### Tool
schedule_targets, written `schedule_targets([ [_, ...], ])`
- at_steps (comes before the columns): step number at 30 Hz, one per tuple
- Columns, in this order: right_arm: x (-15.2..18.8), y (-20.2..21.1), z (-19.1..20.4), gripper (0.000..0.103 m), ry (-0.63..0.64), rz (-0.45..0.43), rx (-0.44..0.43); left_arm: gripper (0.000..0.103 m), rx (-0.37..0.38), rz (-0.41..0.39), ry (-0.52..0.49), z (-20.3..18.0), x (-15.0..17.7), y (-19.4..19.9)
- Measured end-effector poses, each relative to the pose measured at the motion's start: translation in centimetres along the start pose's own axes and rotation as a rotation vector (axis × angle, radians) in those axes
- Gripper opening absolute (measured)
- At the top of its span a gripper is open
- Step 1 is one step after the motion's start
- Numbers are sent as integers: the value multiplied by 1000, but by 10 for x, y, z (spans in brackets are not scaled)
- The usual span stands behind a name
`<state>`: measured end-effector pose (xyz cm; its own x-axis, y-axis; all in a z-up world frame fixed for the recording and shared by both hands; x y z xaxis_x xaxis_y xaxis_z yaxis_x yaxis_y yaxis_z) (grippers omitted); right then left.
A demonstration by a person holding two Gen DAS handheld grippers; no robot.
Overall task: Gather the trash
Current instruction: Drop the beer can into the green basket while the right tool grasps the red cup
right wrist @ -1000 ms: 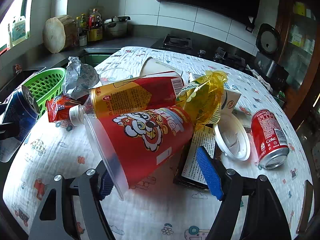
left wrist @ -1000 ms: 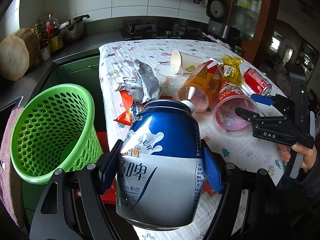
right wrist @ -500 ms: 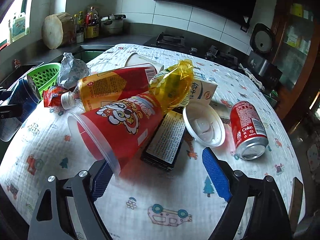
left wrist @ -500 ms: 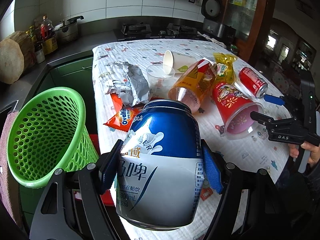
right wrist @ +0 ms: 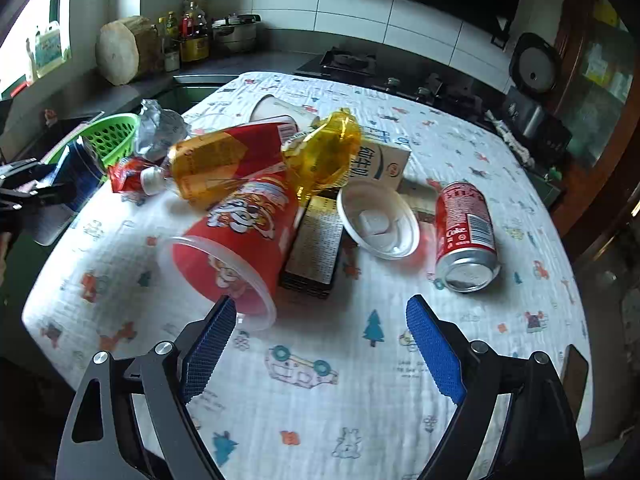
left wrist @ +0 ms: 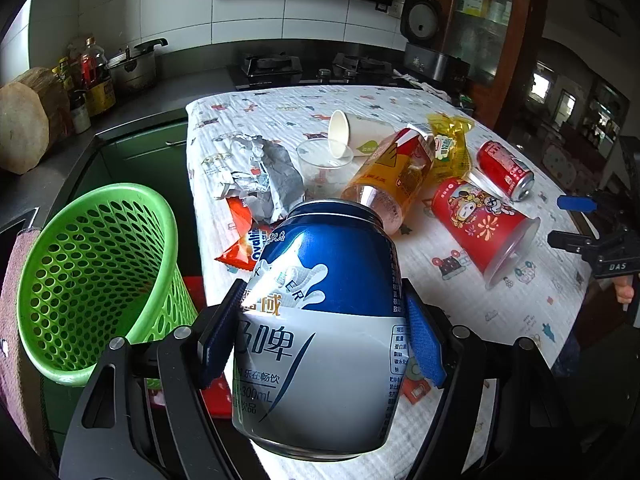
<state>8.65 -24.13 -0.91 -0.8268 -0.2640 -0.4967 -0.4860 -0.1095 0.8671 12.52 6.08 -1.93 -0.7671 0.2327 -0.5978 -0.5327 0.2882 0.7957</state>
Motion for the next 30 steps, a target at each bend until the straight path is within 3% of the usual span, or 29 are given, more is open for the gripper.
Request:
schedule_targets([
  [6,-50,-12,29,84,-3,148,-171,73,-14,-7,5,14,1,5],
  [12,-93,-53,42,84,-10,329,-136,73,-37,-11,13,31,-1,10],
  [16,-102,-85,44,83,-46,472,-146,73,-60,-13,24,45,-4,13],
  [19,-101,-101,48,81,-34,539,-92,73,-78,-16,51,63,-6,16],
  [25,-99,-115,49,74,-33,604,-49,73,-130,-21,109,99,-12,20],
  [30,-93,-115,52,71,-29,598,-62,73,-172,-12,173,137,-22,18],
])
Point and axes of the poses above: each gripper's, at about its wrist camera, not at the fingertips, and y roughly against the way its jaws point, z to its left, x to its underside, the point moved 2 cm from there along -y, roughly the way its jaws point, and after that the axes turned 8 degrees about z, right-handed, at the moved point
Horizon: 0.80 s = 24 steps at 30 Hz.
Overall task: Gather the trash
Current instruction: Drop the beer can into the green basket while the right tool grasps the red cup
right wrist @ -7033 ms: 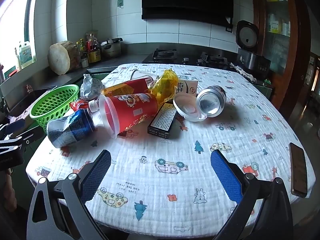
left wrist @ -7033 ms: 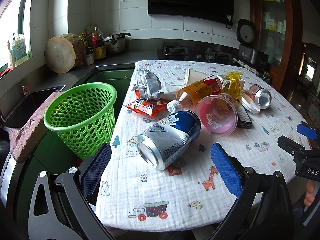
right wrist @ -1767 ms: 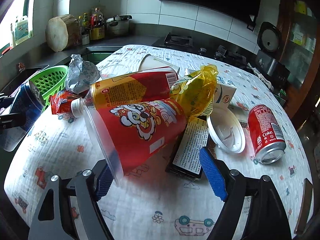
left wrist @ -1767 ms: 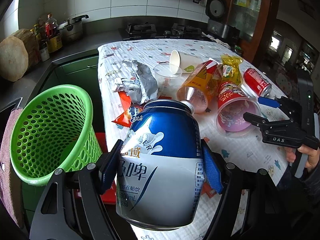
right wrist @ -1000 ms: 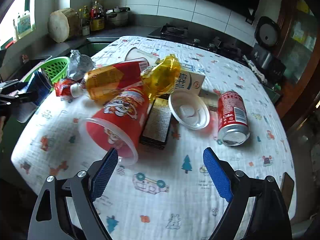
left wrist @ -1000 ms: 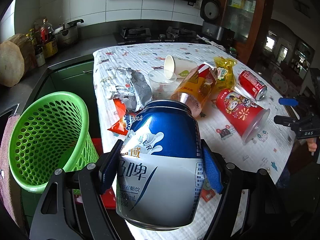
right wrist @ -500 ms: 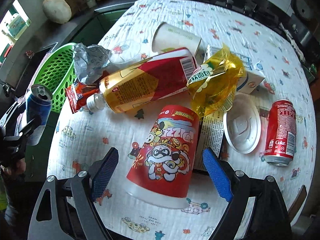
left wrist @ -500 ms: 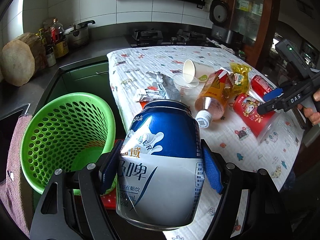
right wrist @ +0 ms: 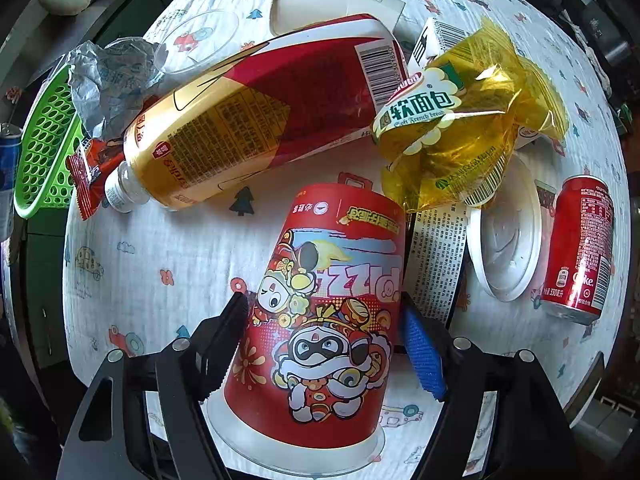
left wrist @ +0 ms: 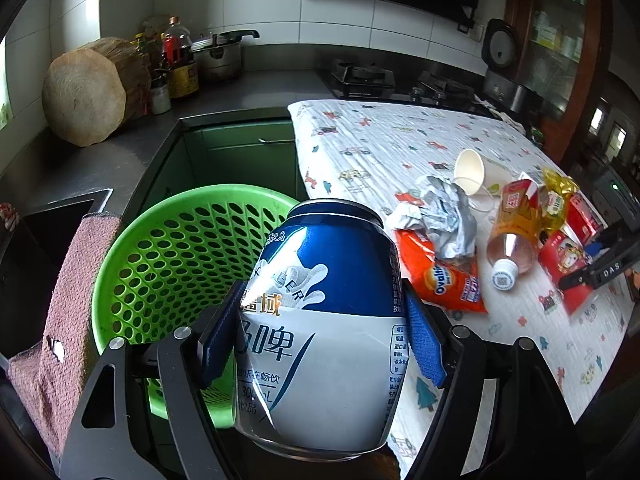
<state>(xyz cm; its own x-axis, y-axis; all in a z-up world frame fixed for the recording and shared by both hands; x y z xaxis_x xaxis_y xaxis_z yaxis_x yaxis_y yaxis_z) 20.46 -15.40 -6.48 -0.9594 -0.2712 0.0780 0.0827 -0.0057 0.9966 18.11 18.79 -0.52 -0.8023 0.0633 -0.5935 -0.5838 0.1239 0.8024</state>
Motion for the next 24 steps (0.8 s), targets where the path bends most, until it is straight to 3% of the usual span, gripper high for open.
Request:
schedule_targets([
  [6,9,21,11,70,59,-59,-7,73,-46,19,82,40,-14,-12],
  [14,20,77,28,69,127,-177,-105,74,-57,114,173,71,-8,-55],
  [24,-21,105,91,69,217,-257,-255,74,-71,205,230,90,-3,-99],
])
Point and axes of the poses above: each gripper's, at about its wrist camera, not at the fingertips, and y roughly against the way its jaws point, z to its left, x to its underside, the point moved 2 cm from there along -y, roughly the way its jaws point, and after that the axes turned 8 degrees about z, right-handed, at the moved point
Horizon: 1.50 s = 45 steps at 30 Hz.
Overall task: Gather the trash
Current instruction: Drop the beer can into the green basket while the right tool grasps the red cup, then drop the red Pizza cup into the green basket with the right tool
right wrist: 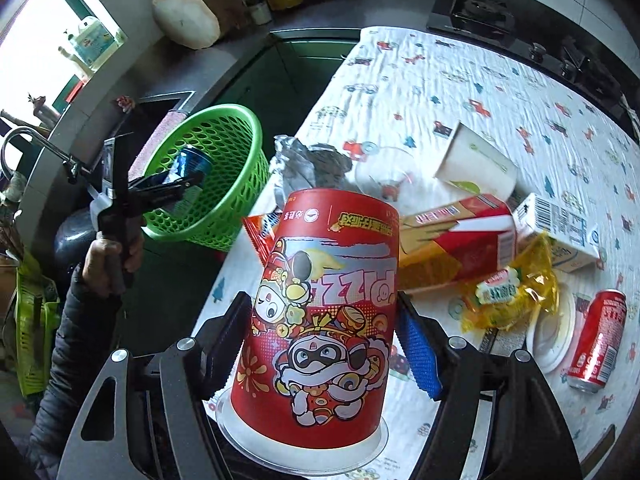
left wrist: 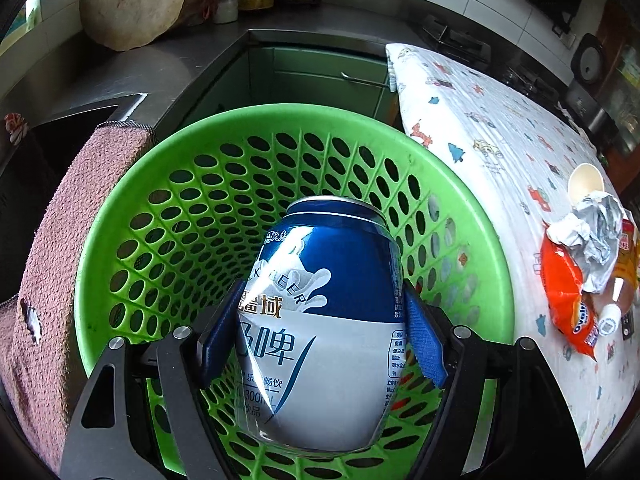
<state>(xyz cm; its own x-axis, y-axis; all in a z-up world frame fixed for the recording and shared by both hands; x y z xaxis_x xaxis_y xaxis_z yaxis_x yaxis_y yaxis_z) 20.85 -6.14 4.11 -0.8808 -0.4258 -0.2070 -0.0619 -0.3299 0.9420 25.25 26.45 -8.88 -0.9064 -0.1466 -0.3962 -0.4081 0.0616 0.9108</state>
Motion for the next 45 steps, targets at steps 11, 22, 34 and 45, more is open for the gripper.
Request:
schedule_targets([
  [11,-39,-34,35,69,62,15,-69,76,16,107,49,7,-16,-27],
  [22,-89,-60,97,68,149,-14,-138,78,25,-32,111,36,11,26],
  [34,-149,-123,164,68,159,-26,-180,80,33,-169,201,69,76,94],
  [45,-153,-172,183,77,104,-56,-207,80,49,-149,235,73,115,89],
])
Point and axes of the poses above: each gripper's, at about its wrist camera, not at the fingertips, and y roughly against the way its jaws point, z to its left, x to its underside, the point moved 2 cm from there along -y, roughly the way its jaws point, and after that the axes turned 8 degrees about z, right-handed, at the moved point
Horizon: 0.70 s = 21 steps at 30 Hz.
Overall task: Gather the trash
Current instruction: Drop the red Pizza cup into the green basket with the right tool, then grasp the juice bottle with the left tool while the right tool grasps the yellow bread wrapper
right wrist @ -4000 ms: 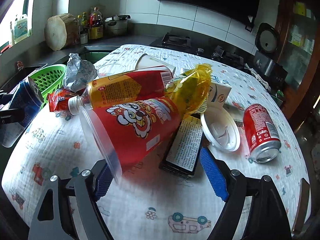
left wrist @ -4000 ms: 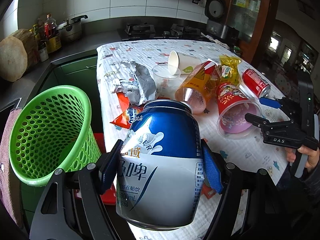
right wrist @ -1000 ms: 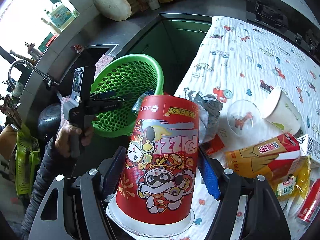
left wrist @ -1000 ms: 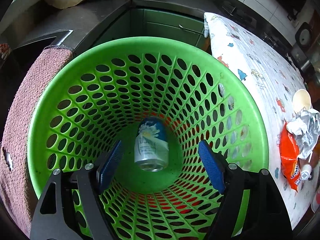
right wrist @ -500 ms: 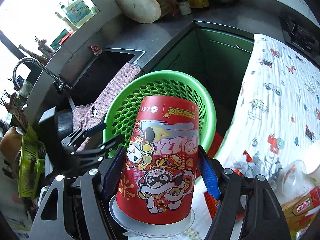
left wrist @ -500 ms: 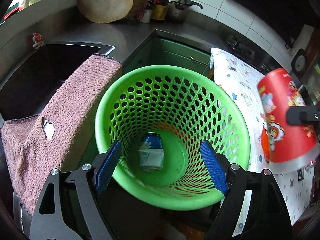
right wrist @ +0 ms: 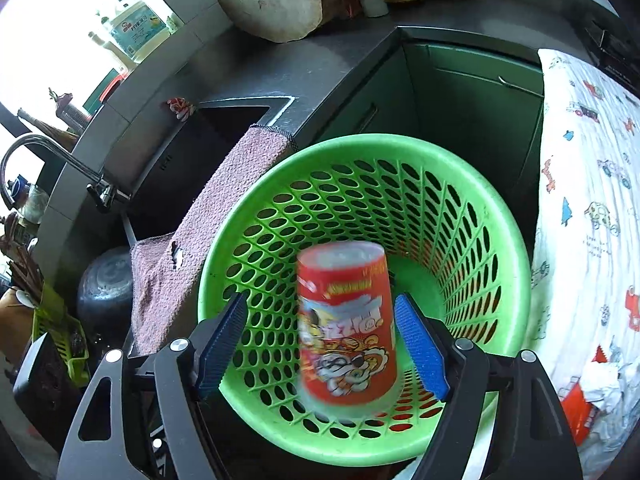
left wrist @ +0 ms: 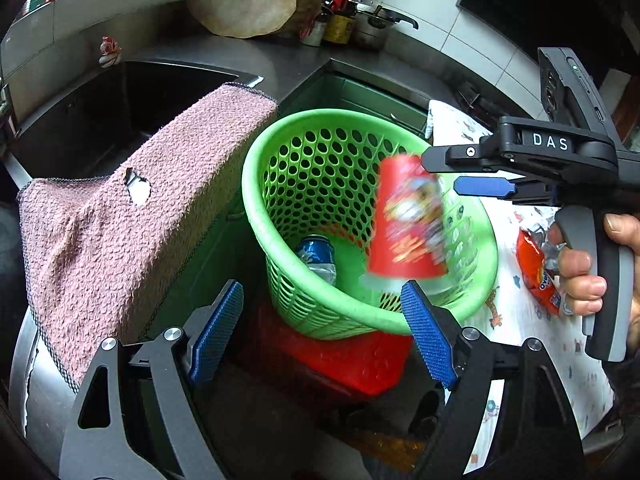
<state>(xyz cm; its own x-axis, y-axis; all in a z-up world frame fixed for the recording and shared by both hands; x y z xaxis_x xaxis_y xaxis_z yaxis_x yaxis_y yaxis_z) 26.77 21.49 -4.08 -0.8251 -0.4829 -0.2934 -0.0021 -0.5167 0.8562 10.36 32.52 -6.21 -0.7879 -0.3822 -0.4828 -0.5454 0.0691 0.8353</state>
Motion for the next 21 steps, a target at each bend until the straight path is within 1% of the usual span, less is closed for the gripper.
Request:
schedule_targets([
  [2,4,3,4,77,23,-5,-5,80,-8,5,-4,0,2,-1],
  [4,8,13,9,77,62,-24,13,80,-6,3,-8,-2,2,0],
  [7,17,36,10,80,109,-62,45,80,2,0,-14,-7,2,2],
  [10,29,62,0,80,124,-89,67,80,9,-1,-28,-16,0,3],
  [17,64,125,-51,84,92,-147,142,83,41,-18,-91,-53,-2,9],
  [21,90,159,-93,86,58,-162,218,83,61,-15,-124,-76,-3,8],
])
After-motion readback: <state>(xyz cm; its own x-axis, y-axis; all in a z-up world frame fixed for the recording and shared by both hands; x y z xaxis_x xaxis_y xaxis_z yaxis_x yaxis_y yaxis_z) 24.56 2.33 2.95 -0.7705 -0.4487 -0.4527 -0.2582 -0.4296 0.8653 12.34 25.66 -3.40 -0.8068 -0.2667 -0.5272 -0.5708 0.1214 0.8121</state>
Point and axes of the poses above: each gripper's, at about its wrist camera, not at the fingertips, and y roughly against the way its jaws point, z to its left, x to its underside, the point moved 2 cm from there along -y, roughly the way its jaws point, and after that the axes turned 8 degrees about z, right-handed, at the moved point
